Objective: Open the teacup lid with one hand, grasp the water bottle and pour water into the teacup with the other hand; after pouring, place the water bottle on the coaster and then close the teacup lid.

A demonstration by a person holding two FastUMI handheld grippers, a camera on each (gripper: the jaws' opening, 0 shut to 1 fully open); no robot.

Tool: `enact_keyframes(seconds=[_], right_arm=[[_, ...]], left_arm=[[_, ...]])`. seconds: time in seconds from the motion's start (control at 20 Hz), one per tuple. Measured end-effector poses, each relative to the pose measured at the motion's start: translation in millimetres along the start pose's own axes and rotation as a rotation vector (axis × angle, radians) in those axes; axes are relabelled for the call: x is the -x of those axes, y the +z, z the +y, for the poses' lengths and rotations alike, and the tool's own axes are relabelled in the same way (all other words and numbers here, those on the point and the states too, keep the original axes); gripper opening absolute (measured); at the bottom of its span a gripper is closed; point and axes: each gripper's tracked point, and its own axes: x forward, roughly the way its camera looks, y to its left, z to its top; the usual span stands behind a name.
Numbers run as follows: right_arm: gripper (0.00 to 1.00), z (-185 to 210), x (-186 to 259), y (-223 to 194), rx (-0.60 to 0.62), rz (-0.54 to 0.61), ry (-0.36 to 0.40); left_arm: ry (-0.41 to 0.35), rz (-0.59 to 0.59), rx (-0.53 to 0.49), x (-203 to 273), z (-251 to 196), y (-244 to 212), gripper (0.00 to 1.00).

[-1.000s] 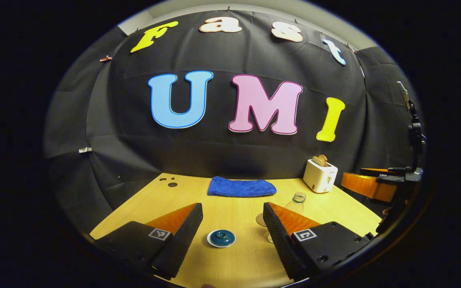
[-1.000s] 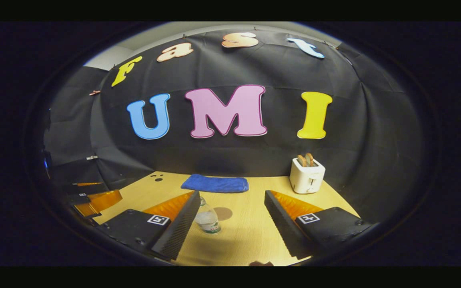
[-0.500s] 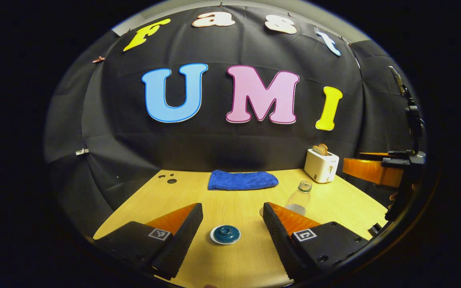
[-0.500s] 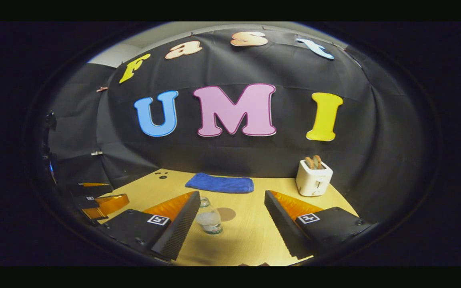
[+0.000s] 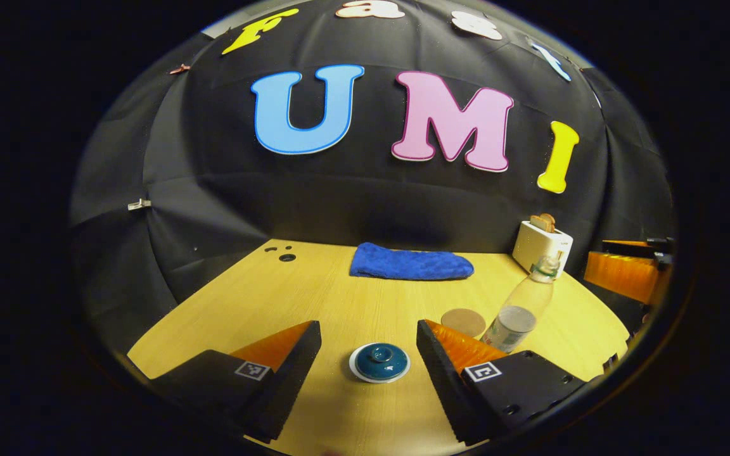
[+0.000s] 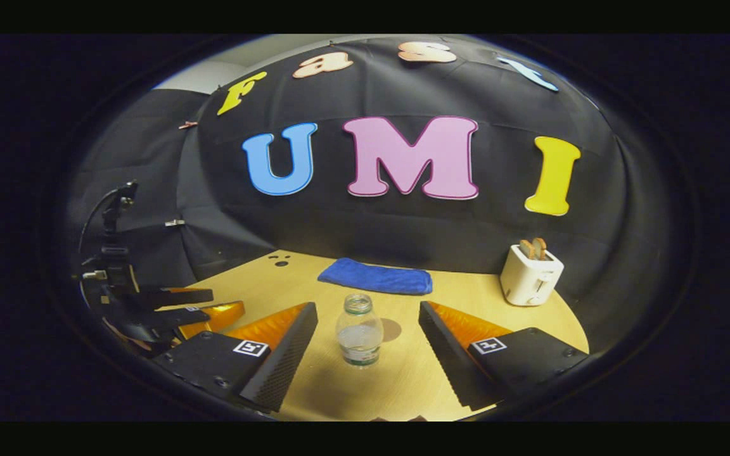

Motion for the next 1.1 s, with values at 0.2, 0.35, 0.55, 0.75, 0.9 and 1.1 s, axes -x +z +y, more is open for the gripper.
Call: enact_keyframes(seconds=[0.2, 0.35, 0.55, 0.75, 0.9, 1.1], right_arm=[[1.0, 10.4, -9.7, -14.4, 0.014, -0.007, 0.006], [1.0, 14.7, -15.3, -32.7, 0.016, 0.004, 0.008], [1.0, 17.5, -22.2, -62.4, -0.004, 0.03, -0.002], [1.0, 19.3, -29.1, -82.5, -0.026, 0.059, -0.009], [1.0, 18.3, -32.7, -87.4, -0.033, 0.059, -0.019], [1.0, 14.9, -38.9, -96.9, -0.032, 0.066, -0.022]], left_arm=[[-0.007, 0.009, -0.061, -19.0, 3.2, -25.9, 0.9], [-0.046, 0.011, -0.082, -29.2, -1.4, -40.3, 0.86], [-0.074, 0.006, -0.087, -49.4, -5.6, -49.3, 0.71], [-0.101, 0.012, -0.093, -63.1, -12.0, -57.3, 0.65], [-0.112, 0.019, -0.104, -68.6, -13.5, -64.1, 0.58], [-0.126, 0.024, -0.115, -70.9, -17.1, -70.3, 0.56]])
